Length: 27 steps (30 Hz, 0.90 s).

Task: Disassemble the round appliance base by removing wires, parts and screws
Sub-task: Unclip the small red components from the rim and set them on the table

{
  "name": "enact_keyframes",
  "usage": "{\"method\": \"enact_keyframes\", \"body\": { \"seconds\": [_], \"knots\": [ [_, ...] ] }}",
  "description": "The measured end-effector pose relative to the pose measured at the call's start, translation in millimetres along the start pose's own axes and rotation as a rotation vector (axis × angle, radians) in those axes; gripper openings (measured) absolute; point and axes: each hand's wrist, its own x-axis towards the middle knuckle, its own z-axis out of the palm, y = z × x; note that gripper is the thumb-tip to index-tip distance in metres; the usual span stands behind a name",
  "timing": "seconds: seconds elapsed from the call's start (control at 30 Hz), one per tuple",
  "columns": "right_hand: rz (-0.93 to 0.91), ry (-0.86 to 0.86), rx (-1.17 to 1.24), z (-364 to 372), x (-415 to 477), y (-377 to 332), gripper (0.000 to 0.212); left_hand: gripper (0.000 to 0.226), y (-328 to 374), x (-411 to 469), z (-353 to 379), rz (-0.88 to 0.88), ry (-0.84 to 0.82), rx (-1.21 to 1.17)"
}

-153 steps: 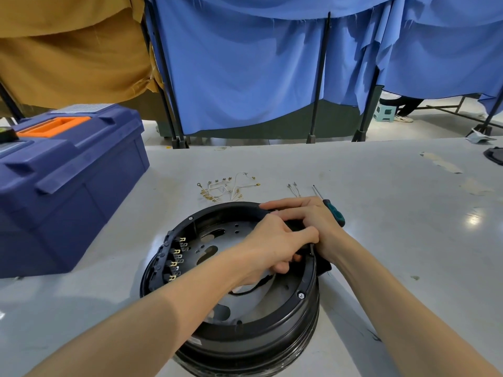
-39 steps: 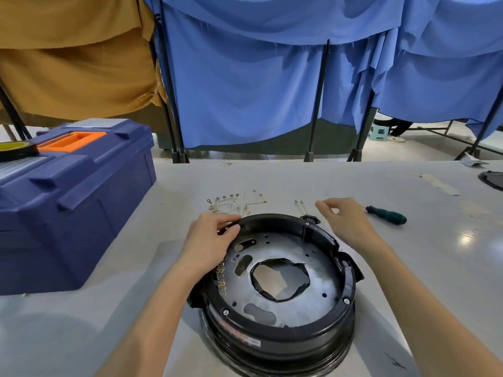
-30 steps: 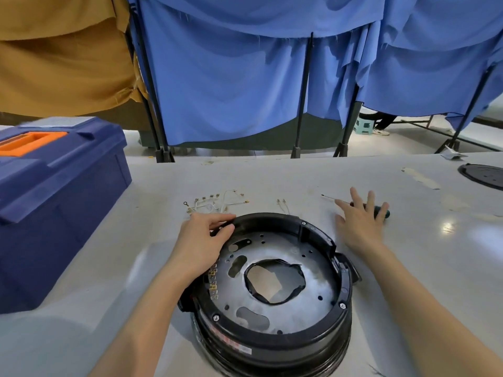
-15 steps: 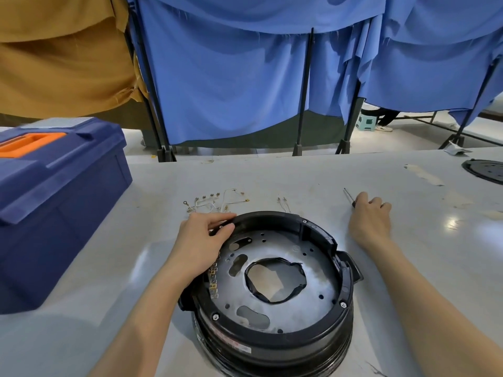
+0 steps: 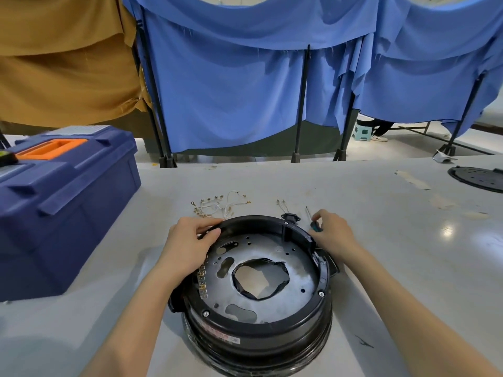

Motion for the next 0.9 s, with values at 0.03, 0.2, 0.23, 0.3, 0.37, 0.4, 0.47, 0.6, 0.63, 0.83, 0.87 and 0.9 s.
{"method": "enact_keyframes", "body": {
  "seconds": [0.03,0.2,0.23,0.3,0.37,0.4,0.47,0.6,0.63,0.83,0.87,0.9],
  "knots": [
    [0.006,0.016,0.02,0.8,-1.5,-1.5,0.031,0.025,-1.3,-2.3,-2.3,-0.005,0.01,-0.001],
    [0.019,0.112,0.045,5.1,-2.4,-9.4,0.022,0.026,-3.4,-9.2,-6.6,-0.015,0.035,0.009],
    [0.021,0.117,0.049,5.4,-1.6,-10.1,0.026,0.026,-3.1,-9.5,-6.3,-0.019,0.036,-0.002],
    [0.044,0.115,0.077,3.9,-0.6,-11.1,0.031,0.026,-2.5,-9.7,-5.5,-0.032,0.041,-0.023],
    [0.075,0.124,0.111,-1.4,-2.0,-13.1,0.042,0.025,-3.0,-9.9,-5.2,-0.053,0.048,-0.065],
    [0.087,0.147,0.119,-5.4,-4.1,-15.2,0.043,0.025,-4.1,-10.4,-5.2,-0.07,0.052,-0.104],
    [0.098,0.242,0.131,-15.5,-7.2,-20.7,0.039,0.023,-6.9,-11.5,-5.3,-0.118,0.048,-0.214],
    [-0.066,0.243,0.238,-34.4,-23.3,-53.2,0.025,0.02,-6.5,-12.8,-5.9,-0.226,0.026,-0.417],
    [-0.147,0.175,0.276,-36.3,-29.9,-64.7,0.02,0.02,-5.9,-12.4,-6.7,-0.249,0.024,-0.438],
    [-0.372,-0.167,-0.062,-18.7,-48.2,-91.5,0.044,0.02,-12.8,-18.3,-18.8,-0.302,0.069,-0.442],
    [-0.368,-0.166,-0.08,-18.1,-47.2,-90.8,0.04,0.02,-14.8,-20.9,-19.5,-0.291,0.073,-0.427],
    [-0.362,-0.167,-0.08,-18.5,-46.4,-90.0,0.037,0.02,-16.2,-23.4,-19.6,-0.281,0.069,-0.427]
  ]
}}
